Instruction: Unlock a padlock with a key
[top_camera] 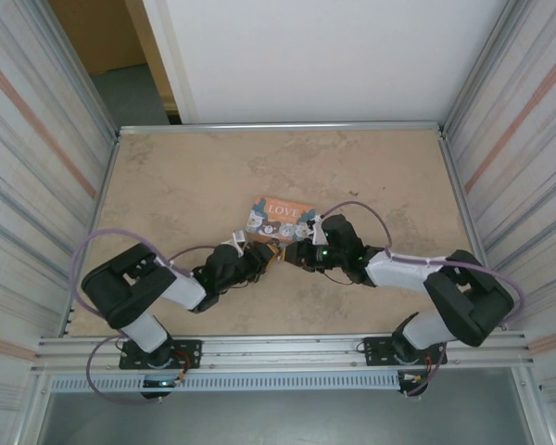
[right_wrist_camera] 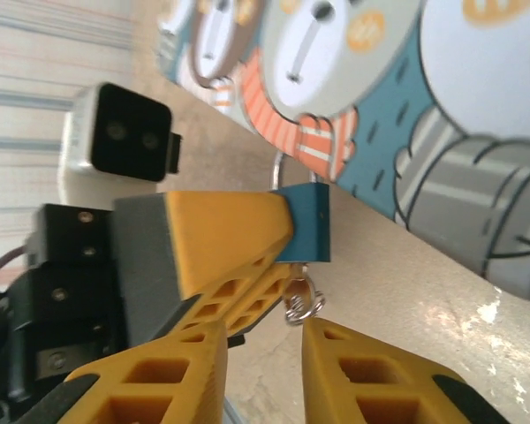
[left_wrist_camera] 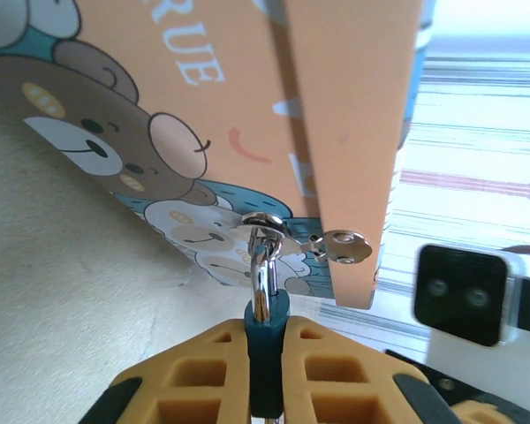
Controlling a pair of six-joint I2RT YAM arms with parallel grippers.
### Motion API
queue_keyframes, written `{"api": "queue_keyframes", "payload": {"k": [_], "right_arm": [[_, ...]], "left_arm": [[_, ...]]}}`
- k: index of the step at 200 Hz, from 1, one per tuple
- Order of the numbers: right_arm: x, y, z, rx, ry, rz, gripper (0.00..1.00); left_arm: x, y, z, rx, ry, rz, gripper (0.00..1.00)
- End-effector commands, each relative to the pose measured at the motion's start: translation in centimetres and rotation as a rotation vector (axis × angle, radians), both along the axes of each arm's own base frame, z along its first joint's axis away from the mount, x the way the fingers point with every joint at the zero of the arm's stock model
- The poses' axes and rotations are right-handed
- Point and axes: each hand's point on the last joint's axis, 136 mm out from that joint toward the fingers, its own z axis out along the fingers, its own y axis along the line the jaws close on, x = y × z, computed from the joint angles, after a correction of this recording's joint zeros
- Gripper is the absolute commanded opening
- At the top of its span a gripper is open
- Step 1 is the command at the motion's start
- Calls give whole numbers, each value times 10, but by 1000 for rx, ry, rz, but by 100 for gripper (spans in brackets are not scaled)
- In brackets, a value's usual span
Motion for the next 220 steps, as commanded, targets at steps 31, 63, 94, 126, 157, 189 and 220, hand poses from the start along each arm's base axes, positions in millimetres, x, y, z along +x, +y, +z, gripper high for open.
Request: {"api": "queue_keyframes", "payload": {"k": [31,63,94,126,157,189,220], "right_arm": [[-7,-25,29,-36,-174,27,44],[-9,-33,70,-15,-362,37,68],[-12,-46,96,-85,-538,19,88],[-19,-61,95,-264,-671,50,95],[-39,-55,94,-369,-886,201,85],[-48,-52,89,-565,-1130,305,85],[-60,-35,86,-654,-1347,440,86]], "left_arm": [[-3,5,20,79,-2,23,0],[-8,12,23,81,77,56,0],[-13,14,27,66,150,72,0],[-18,17,28,84,229,86,0],[-23,20,27,95,308,103,0],[-28,18,24,102,383,104,0],[-29,11,26,79,418,91,0]]}}
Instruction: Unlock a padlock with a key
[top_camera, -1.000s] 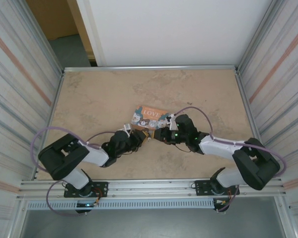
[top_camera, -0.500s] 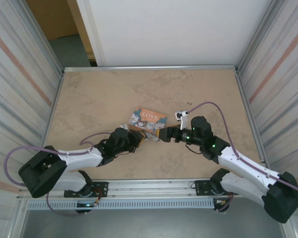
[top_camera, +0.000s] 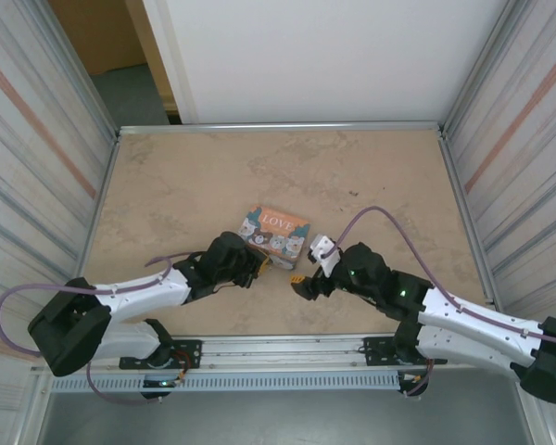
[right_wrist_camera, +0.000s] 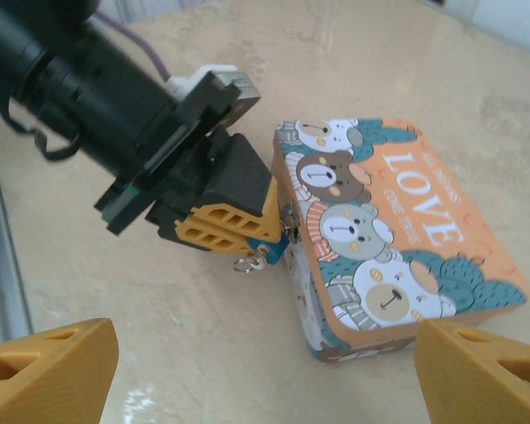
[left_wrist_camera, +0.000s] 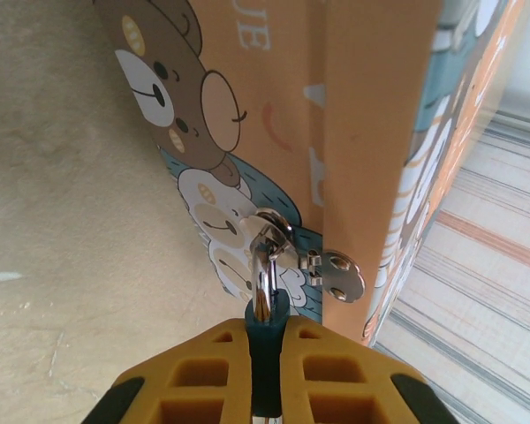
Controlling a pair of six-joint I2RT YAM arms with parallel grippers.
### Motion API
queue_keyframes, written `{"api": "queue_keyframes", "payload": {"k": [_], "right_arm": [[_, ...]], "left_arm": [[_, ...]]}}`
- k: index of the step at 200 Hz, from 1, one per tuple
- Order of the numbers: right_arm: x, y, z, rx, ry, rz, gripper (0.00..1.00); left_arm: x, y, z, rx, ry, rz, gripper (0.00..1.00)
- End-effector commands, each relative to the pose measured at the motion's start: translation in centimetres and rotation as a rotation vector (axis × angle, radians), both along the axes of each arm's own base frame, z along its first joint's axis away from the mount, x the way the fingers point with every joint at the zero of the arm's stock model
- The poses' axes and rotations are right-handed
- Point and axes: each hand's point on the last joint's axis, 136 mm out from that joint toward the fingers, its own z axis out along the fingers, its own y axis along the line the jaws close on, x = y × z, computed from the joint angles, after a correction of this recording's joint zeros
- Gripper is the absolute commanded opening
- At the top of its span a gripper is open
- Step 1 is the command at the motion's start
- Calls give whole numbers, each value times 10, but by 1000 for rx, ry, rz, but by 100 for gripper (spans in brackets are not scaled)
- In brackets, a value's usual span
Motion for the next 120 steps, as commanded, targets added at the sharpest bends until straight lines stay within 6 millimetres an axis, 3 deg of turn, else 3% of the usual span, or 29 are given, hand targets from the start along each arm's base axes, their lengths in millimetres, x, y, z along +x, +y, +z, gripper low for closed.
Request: {"api": "queue_keyframes", "payload": {"k": [1,52,120], "right_arm": [[6,1,-3,-170,-264,46,86],[5,25,-11,-354,-484,133,86],[11,54,-48,-450,-449,195,77]], "left_arm": [[-1,-11,15,-53,29,-2,0],[-1,-15,15,-50,50,0,0],[-1,-19,13,-47,67,-5,0]]}}
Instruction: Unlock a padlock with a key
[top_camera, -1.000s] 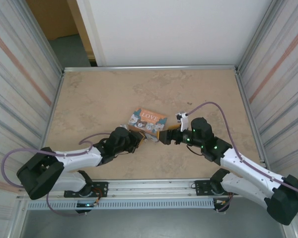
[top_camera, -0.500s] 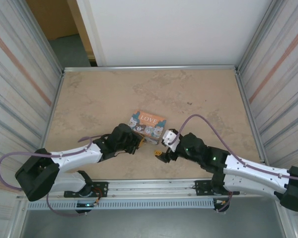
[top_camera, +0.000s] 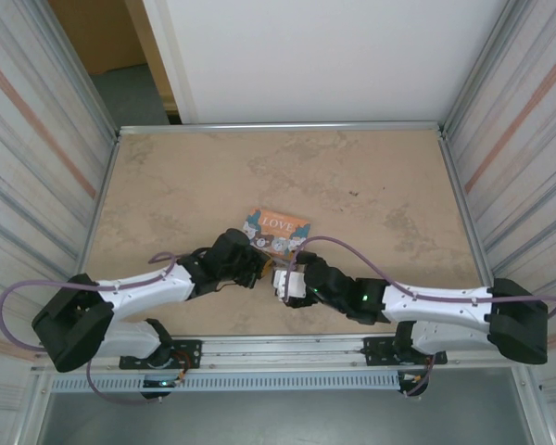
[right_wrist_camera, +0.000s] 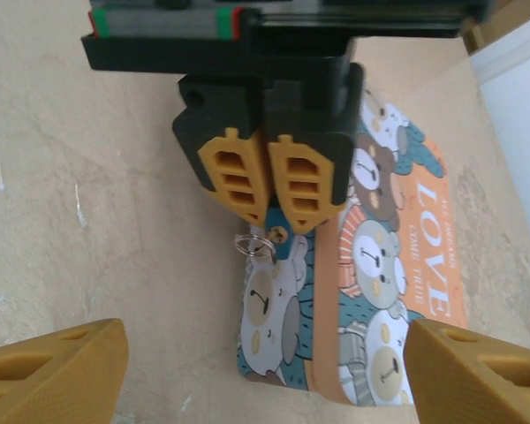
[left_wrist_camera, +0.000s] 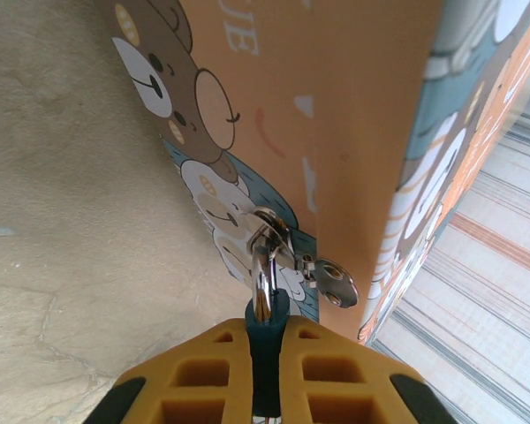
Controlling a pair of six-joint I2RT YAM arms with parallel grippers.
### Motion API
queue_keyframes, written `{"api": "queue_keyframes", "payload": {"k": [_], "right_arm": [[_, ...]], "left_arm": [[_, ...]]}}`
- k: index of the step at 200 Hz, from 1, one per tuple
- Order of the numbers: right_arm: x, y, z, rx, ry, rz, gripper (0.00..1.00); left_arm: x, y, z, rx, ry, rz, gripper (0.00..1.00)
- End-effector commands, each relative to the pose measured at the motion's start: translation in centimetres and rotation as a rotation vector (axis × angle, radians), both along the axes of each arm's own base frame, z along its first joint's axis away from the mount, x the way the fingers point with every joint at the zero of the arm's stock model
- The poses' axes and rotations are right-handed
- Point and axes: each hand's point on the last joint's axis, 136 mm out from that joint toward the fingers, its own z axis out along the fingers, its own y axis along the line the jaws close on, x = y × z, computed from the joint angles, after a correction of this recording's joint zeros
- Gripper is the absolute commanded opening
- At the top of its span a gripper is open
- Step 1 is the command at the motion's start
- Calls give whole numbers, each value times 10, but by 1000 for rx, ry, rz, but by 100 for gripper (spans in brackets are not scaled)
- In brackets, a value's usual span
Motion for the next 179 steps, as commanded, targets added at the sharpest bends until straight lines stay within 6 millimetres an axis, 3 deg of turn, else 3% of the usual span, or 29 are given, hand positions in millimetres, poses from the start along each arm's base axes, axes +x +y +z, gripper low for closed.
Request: {"api": "queue_keyframes", "payload": {"k": [1,57,94,179], "right_arm": [[7,19,17,42,-38,5,77],[15,30,4,53,2,-8,56],[23,25,-4,41,17,-35,40],[30,26,-12,43,24,-60,29]], "left_arm": [[4,-10,13,-40,-13,-7,0],[1,-10,9,-44,3,-8,0],[1,-10,8,-45,6,-7,0],[0,-13,8,-54,11,-15,0]]}}
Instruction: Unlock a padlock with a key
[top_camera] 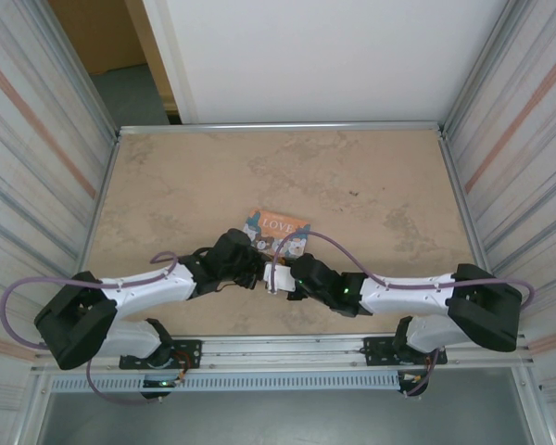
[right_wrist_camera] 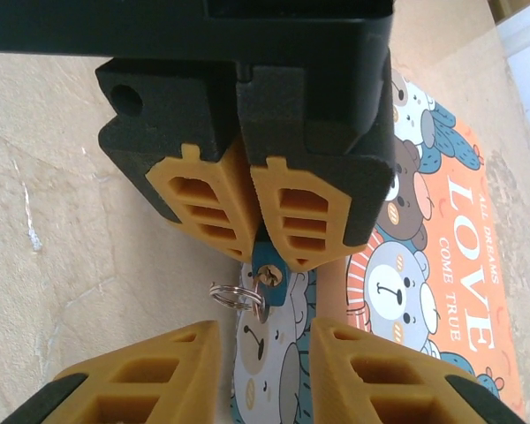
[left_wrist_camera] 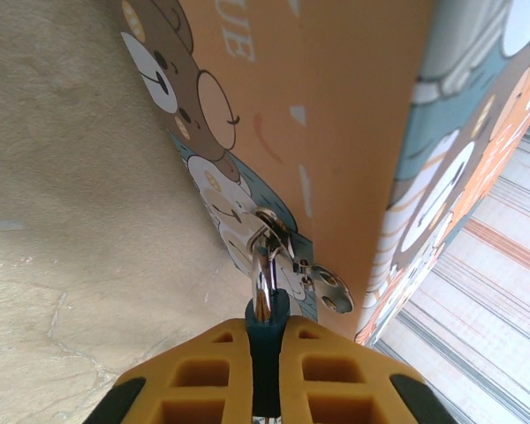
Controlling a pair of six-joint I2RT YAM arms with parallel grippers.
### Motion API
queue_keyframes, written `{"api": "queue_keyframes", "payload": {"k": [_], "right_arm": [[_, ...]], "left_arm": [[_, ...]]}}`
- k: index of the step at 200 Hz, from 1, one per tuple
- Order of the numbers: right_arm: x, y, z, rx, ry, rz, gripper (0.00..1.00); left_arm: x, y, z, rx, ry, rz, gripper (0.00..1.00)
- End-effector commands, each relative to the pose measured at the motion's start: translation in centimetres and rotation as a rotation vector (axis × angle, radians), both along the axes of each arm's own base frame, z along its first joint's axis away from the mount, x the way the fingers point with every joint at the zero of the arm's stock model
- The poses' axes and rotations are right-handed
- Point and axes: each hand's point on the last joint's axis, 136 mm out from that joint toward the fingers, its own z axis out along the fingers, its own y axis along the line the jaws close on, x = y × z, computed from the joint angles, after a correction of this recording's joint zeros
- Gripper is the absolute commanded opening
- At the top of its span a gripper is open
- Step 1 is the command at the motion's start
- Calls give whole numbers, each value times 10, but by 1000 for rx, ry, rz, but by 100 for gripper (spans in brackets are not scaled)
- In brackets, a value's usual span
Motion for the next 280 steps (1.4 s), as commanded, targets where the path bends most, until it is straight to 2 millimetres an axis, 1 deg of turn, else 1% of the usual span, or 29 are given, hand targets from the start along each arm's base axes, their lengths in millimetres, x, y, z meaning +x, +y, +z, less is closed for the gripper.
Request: {"api": "queue_keyframes", "payload": {"k": [1,52,97,143,208,248,280], "right_arm": [[7,11,14,67,-8,-22,29],[9,16,14,83,-10,-24,25],[10,15,7,75,-4,-37,22],[10,16,8,103,12,-52,13],[12,12,6,150,41,-105,0],[12,10,8,195,72,-144,0],[15,7,13,279,128,-194,0]], "left_arm": [[4,-11,14,-52,-21,-8,0],[3,-10,13,-58,-21,-7,0],[2,-10,13,-63,-20,-5,0],[2,-11,13,-68,-19,-7,0],[2,-13,14,-80,-21,-12,0],[2,-13,15,-83,-24,-12,0],[2,-14,16,-86,-25,-12,0]]}}
